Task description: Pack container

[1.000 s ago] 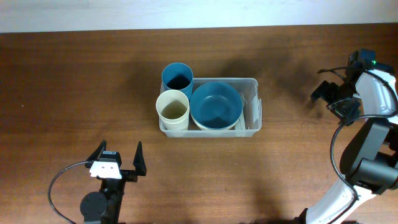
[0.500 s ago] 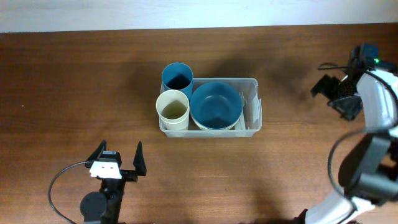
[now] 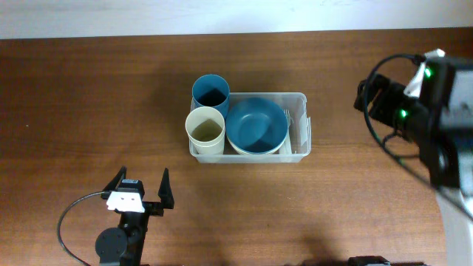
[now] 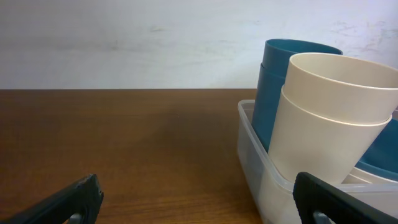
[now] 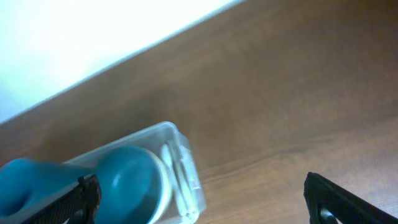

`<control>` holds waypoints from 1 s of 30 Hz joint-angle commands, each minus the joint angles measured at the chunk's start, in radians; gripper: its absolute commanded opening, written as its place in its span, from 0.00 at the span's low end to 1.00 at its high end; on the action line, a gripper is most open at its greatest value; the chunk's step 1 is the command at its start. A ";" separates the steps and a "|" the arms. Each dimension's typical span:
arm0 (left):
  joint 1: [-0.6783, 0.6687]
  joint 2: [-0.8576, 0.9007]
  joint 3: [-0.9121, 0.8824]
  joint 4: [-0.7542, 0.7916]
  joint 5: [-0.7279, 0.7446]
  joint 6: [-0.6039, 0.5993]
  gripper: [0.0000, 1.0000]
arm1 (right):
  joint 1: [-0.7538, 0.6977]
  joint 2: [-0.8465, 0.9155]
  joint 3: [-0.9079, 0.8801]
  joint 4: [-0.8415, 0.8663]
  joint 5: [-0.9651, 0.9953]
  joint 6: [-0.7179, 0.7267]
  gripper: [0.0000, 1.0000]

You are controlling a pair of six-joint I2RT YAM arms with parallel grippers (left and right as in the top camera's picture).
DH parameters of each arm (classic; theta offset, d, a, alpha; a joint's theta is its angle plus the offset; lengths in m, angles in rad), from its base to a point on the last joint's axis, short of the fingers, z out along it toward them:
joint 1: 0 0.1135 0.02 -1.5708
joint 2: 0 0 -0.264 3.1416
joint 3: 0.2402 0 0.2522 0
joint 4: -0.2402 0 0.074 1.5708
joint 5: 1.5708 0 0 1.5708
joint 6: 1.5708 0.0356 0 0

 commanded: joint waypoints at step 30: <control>0.006 -0.010 -0.006 0.000 0.011 0.023 1.00 | 0.064 -1.110 -1.465 1.091 0.071 -0.040 0.99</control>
